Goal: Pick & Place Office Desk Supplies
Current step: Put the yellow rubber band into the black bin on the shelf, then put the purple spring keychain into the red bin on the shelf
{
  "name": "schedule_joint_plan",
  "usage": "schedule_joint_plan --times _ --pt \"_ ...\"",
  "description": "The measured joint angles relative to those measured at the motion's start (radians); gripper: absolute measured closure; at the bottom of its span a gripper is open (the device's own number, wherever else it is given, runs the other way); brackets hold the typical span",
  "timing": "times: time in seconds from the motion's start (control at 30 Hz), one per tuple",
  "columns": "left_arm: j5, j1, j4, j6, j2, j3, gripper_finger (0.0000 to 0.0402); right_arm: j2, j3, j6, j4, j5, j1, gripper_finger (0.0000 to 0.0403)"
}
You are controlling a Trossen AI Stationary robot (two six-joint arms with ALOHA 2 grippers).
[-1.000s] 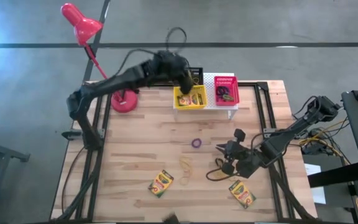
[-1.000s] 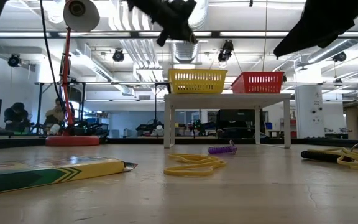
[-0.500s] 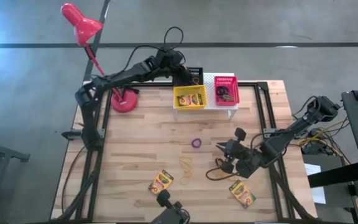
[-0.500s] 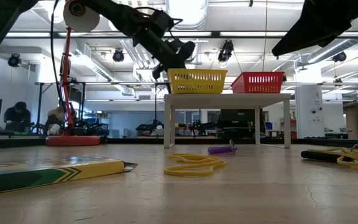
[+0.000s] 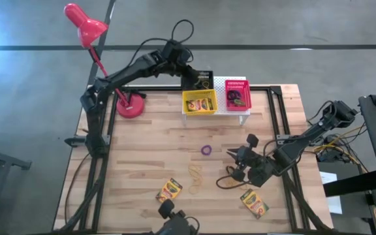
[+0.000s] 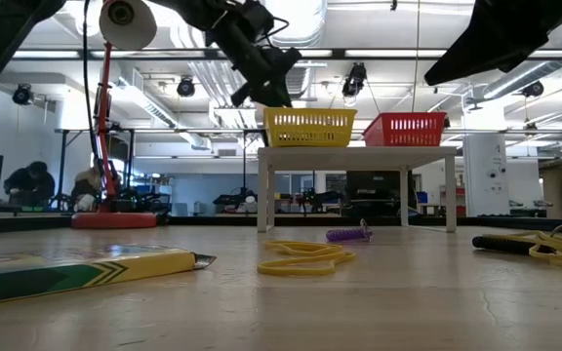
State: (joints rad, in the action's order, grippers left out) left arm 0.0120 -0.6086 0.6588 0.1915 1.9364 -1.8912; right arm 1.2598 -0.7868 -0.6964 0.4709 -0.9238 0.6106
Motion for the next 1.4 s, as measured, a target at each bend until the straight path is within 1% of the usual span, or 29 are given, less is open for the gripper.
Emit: schedule_joint_plan --times 0.17,0.33,0.47,0.57,0.67,0.73,0.8,0.9,0.97,1.03,1.1,1.17,1.23,1.33,1.4 --pt "-0.043 -0.003 0.071 0.017 0.047 -0.068 0.0303 0.000 0.001 0.008 -0.015 -0.024 0.000 0.0364" --pt "-0.042 -0.005 0.118 0.025 0.110 -0.128 0.0303 0.000 0.004 0.015 -0.014 -0.024 0.000 0.0364" --pt "-0.038 -0.004 0.206 -0.033 0.131 -0.190 0.0303 0.000 0.006 0.016 -0.013 -0.023 0.000 0.0364" --pt "-0.038 -0.004 0.321 -0.084 0.119 -0.263 0.0303 0.000 0.006 0.016 -0.015 -0.022 0.000 0.0364" --pt "-0.038 0.002 0.421 -0.103 0.087 -0.321 0.0303 0.000 0.006 0.004 -0.019 -0.022 0.000 0.0364" --pt "-0.039 0.020 0.470 -0.110 0.050 -0.332 0.0303 0.000 0.007 0.000 -0.035 -0.022 0.000 0.0364" --pt "-0.040 0.052 0.484 -0.115 0.009 -0.319 0.0304 0.000 0.014 0.000 -0.072 -0.022 0.000 0.0364" --pt "-0.054 0.121 0.488 -0.121 -0.059 -0.263 0.0306 0.000 0.038 0.000 -0.140 -0.022 0.003 0.0364" --pt "-0.081 0.181 0.483 -0.132 -0.103 -0.209 0.0307 0.000 0.061 -0.004 -0.181 -0.022 0.010 0.0364" --pt "-0.127 0.255 0.470 -0.137 -0.145 -0.138 0.0307 0.000 0.081 -0.034 -0.198 -0.021 0.021 0.0364" --pt "-0.189 0.335 0.437 -0.124 -0.190 -0.048 0.0307 0.000 0.093 -0.102 -0.178 -0.012 0.033 0.0364" --pt "-0.265 0.428 0.379 -0.100 -0.234 0.064 0.0308 0.000 0.097 -0.167 -0.133 0.029 0.040 0.0364" --pt "-0.330 0.520 0.295 -0.089 -0.278 0.186 0.0308 -0.001 0.099 -0.236 -0.079 0.099 0.040 0.0364" --pt "-0.387 0.654 0.131 -0.074 -0.338 0.373 0.0308 0.000 0.109 -0.302 -0.036 0.211 0.037 0.0364" --pt "-0.406 0.737 -0.004 -0.057 -0.367 0.493 0.0308 0.004 0.124 -0.326 -0.040 0.261 0.037 0.0364"
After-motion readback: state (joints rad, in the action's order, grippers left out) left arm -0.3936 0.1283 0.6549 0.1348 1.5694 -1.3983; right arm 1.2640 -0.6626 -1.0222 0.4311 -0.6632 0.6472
